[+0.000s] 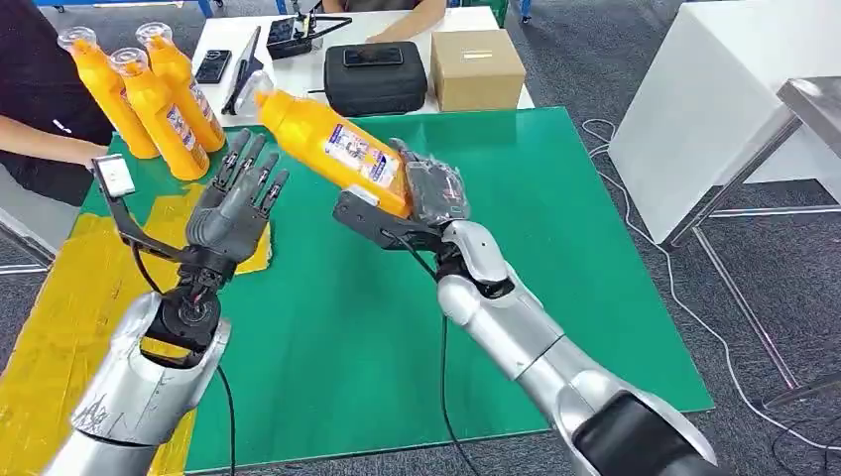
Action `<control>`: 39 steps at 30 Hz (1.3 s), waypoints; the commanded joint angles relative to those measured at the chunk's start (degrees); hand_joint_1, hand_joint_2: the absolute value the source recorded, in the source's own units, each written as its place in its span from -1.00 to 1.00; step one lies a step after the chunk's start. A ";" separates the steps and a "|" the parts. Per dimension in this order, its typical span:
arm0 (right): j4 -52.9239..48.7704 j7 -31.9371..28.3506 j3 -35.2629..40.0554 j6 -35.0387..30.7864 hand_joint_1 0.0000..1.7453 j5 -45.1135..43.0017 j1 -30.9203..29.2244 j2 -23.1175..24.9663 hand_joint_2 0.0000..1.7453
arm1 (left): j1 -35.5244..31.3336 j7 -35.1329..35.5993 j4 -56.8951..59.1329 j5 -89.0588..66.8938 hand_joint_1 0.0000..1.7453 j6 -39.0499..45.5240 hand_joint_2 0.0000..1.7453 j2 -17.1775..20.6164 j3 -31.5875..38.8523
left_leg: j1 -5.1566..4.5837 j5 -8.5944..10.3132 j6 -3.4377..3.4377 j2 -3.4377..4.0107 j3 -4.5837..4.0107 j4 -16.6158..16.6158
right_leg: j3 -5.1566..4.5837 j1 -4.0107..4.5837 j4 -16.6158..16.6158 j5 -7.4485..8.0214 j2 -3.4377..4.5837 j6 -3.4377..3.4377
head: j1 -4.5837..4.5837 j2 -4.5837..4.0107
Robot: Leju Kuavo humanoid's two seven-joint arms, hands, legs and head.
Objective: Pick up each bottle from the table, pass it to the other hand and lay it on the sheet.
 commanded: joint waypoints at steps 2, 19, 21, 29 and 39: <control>3.09 1.79 5.46 2.34 1.00 1.03 -4.51 1.55 1.00 | -7.84 -2.80 7.51 -8.81 -1.00 7.26 1.00 -1.72 -5.75 | 0.04 -0.09 -0.11 -0.04 0.09 0.07 | 0.13 0.04 0.05 -0.10 -0.09 -0.02 | -0.02 0.00; 7.74 3.14 10.99 5.01 1.00 -1.60 -7.86 6.60 1.00 | -14.26 -2.77 16.09 -15.65 -1.00 10.78 1.00 -3.88 -9.04 | 0.05 -0.09 -0.11 -0.01 0.11 0.03 | 0.13 0.05 0.00 -0.10 -0.08 -0.02 | 0.00 0.00; 7.15 3.22 12.16 5.24 1.00 -1.66 -7.91 6.58 1.00 | -14.35 -2.65 16.48 -15.15 -1.00 11.14 1.00 -3.99 -9.06 | 0.08 -0.19 -0.17 -0.02 0.27 0.08 | 0.32 0.07 0.02 -0.19 -0.11 -0.02 | 0.00 0.00; 6.70 3.72 16.35 5.77 1.00 -1.45 -7.95 7.59 1.00 | -15.67 -2.29 18.47 -13.30 -1.00 11.54 1.00 -4.97 -9.51 | 0.09 -0.14 -0.16 -0.01 0.15 0.10 | 0.20 0.09 0.04 -0.14 -0.10 -0.03 | -0.02 0.00; 5.96 4.53 19.76 5.97 1.00 -1.99 -7.69 7.07 1.00 | -15.60 -1.24 18.69 -10.06 -1.00 10.84 1.00 -5.75 -10.41 | 0.07 -0.10 -0.11 -0.06 0.13 0.03 | 0.17 0.06 -0.01 -0.12 -0.12 -0.01 | 0.00 0.00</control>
